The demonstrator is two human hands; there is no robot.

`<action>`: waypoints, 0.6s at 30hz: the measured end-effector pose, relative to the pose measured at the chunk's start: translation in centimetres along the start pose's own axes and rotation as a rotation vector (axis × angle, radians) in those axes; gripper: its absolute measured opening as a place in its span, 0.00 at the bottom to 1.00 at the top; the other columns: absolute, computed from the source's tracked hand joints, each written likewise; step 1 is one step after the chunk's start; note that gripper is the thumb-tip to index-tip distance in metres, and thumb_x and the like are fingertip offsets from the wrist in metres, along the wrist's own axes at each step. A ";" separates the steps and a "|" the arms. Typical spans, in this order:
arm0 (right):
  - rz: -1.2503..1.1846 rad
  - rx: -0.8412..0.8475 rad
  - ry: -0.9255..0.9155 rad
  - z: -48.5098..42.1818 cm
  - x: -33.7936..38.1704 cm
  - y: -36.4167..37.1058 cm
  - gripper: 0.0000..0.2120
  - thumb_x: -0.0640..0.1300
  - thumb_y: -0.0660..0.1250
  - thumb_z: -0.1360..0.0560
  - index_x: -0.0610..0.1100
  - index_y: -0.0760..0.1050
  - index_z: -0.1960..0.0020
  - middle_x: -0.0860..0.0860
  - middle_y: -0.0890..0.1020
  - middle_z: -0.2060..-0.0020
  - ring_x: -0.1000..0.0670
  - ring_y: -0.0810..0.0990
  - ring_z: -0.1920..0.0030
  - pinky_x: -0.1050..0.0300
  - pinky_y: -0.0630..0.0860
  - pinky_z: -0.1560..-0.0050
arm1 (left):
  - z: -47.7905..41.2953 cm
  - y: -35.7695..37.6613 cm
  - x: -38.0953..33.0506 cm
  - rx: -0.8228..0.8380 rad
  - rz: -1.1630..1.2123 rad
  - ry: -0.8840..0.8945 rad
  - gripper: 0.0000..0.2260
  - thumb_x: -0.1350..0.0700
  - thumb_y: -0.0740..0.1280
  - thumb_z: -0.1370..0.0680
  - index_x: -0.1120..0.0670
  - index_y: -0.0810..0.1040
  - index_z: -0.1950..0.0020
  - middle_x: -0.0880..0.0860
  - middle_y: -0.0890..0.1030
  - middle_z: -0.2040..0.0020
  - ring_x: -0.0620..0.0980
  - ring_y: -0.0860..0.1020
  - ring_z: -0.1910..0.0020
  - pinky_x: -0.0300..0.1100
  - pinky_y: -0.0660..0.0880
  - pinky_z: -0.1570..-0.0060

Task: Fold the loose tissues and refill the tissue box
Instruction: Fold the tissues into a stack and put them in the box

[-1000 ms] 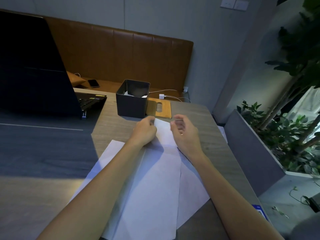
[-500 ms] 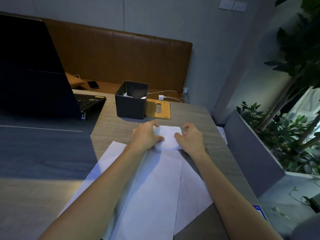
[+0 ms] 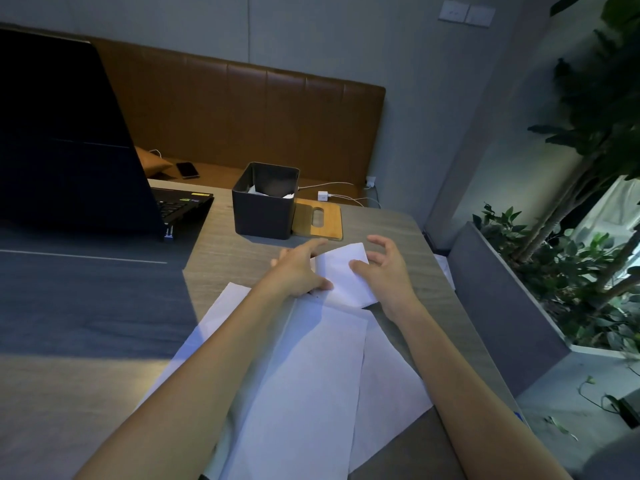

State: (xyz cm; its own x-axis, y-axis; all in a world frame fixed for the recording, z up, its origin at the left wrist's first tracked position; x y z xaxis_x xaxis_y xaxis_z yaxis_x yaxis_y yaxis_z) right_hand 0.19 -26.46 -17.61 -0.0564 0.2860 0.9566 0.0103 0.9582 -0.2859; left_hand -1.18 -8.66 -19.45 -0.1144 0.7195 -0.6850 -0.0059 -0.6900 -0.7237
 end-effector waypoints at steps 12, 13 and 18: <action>-0.196 -0.065 -0.215 0.9 2.1 -1.8 0.06 0.47 0.70 0.21 0.54 0.76 0.45 0.63 0.83 0.55 0.57 0.84 0.56 0.66 0.80 0.63 | 0.9 -2.2 -1.7 -0.132 0.720 0.070 0.07 0.50 0.73 0.22 0.52 0.84 0.48 0.51 0.83 0.50 0.50 0.82 0.49 0.44 0.82 0.50; -0.204 -0.096 -0.203 0.8 2.0 -2.2 0.06 0.48 0.70 0.21 0.53 0.77 0.45 0.63 0.83 0.55 0.57 0.84 0.56 0.66 0.80 0.63 | 1.0 -2.6 -1.7 -0.166 0.767 0.055 0.07 0.51 0.73 0.22 0.52 0.84 0.47 0.51 0.83 0.51 0.50 0.82 0.49 0.41 0.81 0.52; -0.255 -0.041 -0.181 0.7 1.7 -2.1 0.06 0.45 0.69 0.21 0.46 0.79 0.44 0.56 0.87 0.53 0.56 0.85 0.54 0.62 0.81 0.58 | 1.1 -2.2 -2.0 -0.124 0.949 -0.006 0.11 0.48 0.74 0.23 0.52 0.85 0.45 0.51 0.85 0.48 0.52 0.82 0.47 0.46 0.82 0.49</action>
State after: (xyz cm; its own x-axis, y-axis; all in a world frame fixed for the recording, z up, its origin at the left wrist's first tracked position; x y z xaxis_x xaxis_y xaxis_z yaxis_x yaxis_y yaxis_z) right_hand -0.67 -27.97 -15.39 -0.2394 0.0346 0.9703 0.0130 0.9994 -0.0325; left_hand -2.06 -8.64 -16.37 -0.0224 -0.1362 -0.9904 0.1971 -0.9718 0.1292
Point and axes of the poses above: each hand's wrist, its own z-axis away from the middle knuckle, its own y-axis out of the palm, x = y × z, the point moved 5 cm from there along -z, towards the middle knuckle
